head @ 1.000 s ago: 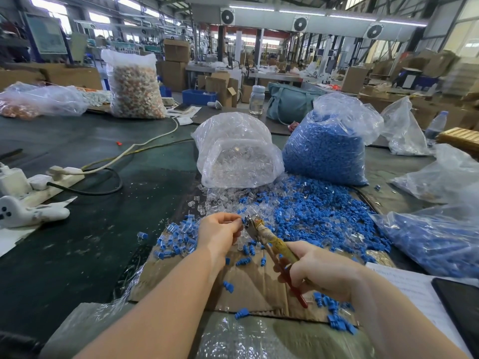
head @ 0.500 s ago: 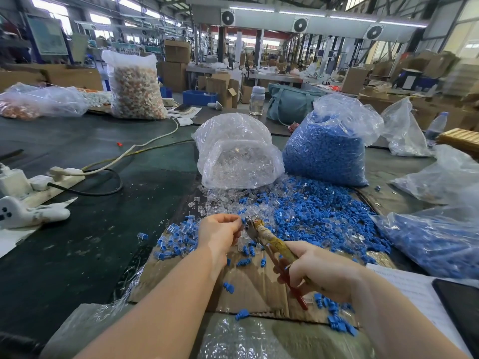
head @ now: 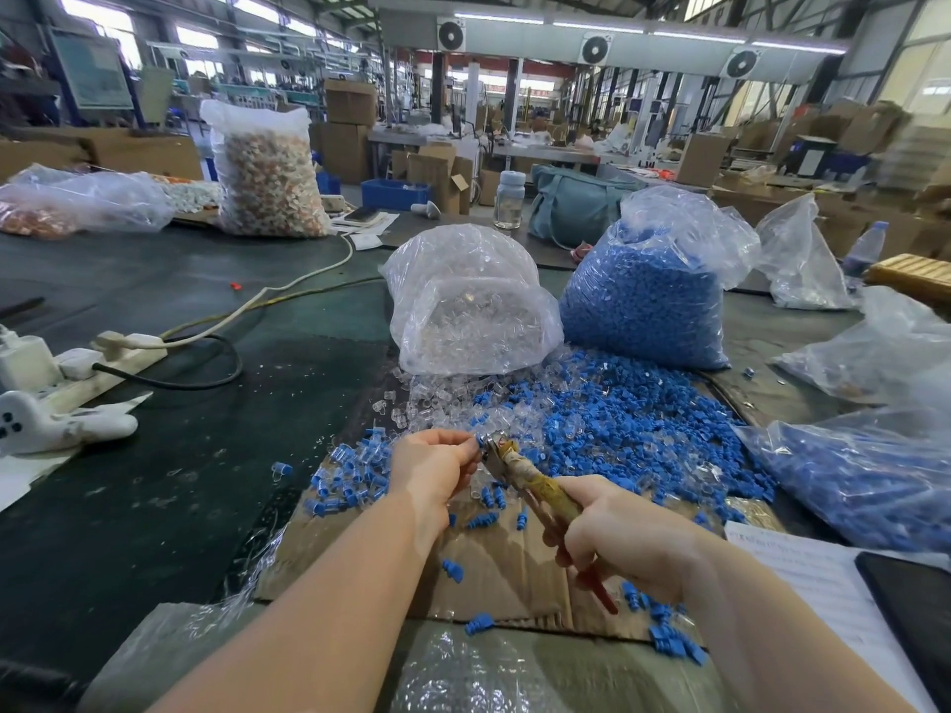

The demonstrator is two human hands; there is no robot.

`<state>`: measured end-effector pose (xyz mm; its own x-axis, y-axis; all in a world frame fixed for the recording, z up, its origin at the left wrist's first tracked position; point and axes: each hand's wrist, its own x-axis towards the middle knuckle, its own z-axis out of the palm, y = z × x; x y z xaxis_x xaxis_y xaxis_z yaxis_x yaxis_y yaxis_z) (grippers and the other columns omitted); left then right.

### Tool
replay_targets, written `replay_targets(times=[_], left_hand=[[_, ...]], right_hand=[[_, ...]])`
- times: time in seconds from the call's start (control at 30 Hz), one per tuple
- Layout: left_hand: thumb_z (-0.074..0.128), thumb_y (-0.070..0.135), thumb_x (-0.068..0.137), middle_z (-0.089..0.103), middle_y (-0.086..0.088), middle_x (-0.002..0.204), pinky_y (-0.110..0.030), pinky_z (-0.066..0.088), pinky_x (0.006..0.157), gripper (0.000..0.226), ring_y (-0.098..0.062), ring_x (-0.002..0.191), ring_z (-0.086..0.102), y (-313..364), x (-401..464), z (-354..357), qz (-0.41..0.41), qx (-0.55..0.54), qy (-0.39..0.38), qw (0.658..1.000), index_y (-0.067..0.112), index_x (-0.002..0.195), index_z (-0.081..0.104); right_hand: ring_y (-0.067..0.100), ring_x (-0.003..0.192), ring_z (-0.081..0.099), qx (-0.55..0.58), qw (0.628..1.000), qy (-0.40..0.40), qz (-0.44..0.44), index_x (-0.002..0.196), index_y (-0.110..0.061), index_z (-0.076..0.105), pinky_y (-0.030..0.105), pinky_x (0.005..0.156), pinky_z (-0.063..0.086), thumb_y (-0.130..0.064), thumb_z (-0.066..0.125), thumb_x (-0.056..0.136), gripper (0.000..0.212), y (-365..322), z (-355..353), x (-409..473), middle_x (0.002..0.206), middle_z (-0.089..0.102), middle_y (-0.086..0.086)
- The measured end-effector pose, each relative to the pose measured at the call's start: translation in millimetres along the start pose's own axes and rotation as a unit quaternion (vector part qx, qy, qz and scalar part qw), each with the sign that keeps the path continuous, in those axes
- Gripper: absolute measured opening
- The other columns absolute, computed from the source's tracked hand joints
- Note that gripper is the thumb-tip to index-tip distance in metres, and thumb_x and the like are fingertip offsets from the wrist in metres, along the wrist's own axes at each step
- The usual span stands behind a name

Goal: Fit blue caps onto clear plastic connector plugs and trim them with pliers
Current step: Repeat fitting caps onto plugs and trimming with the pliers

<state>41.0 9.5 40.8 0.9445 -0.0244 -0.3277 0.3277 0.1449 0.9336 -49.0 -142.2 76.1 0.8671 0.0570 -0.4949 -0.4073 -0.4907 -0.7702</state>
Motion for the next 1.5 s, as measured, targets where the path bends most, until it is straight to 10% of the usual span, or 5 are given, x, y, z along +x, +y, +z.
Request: replay_targets(times=[0.57, 0.9, 1.03, 1.17, 1.5], left_hand=[[0.057, -0.003, 0.087, 0.061, -0.011, 0.07, -0.019, 0.047, 0.044, 0.009, -0.015, 0.054, 0.057, -8, 12, -11, -0.013, -0.026, 0.091, 0.995, 0.004, 0.089, 0.063], [0.045, 0.003, 0.095, 0.05, -0.005, 0.136, -0.02, 0.042, 0.091, 0.042, -0.015, 0.106, 0.055, -22, 12, -17, 0.072, 0.121, 0.084, 0.986, 0.011, 0.136, 0.045], [0.041, 0.006, 0.097, 0.046, -0.002, 0.141, 0.001, 0.037, 0.05, 0.045, 0.004, 0.059, 0.049, -32, 5, -14, 0.144, 0.228, 0.055, 0.961, 0.016, 0.141, 0.039], [0.047, 0.006, 0.094, 0.047, 0.002, 0.138, -0.018, 0.029, 0.104, 0.041, -0.009, 0.122, 0.046, -48, -6, -10, 0.255, 0.343, 0.053, 0.903, 0.016, 0.134, 0.047], [0.058, 0.018, 0.09, 0.057, 0.01, 0.113, -0.012, 0.022, 0.098, 0.027, 0.001, 0.106, 0.035, -79, -13, -4, 0.391, 0.419, 0.053, 0.818, 0.02, 0.116, 0.063]], right_hand=[[0.008, 0.046, 0.047, 0.152, 0.971, 0.18, -0.037, 0.128, -0.012, 0.051, 0.022, 0.042, 0.038, 0.018, 0.054, 0.067, 0.067, 28, -12, 18, 0.085, 0.053, 0.011], [0.031, 0.118, 0.045, -0.285, 0.865, 0.399, 0.108, 0.138, -0.024, 0.04, 0.041, 0.094, 0.044, -0.052, 0.064, 0.081, 0.069, 75, -39, 37, 0.129, 0.049, 0.013], [0.029, 0.117, 0.045, -0.335, 0.844, 0.406, 0.102, 0.141, -0.027, 0.034, 0.039, 0.092, 0.044, -0.061, 0.056, 0.082, 0.071, 86, -40, 43, 0.129, 0.045, 0.012], [0.031, 0.126, 0.038, -0.379, 0.828, 0.395, 0.123, 0.142, -0.029, 0.031, 0.043, 0.103, 0.033, -0.067, 0.045, 0.084, 0.071, 84, -39, 45, 0.138, 0.04, 0.012], [0.015, 0.126, 0.034, -0.376, 0.843, 0.357, -0.143, 0.133, -0.031, 0.046, 0.036, 0.106, 0.026, -0.025, 0.046, 0.096, 0.037, 48, 20, 67, 0.136, 0.042, -0.01]])
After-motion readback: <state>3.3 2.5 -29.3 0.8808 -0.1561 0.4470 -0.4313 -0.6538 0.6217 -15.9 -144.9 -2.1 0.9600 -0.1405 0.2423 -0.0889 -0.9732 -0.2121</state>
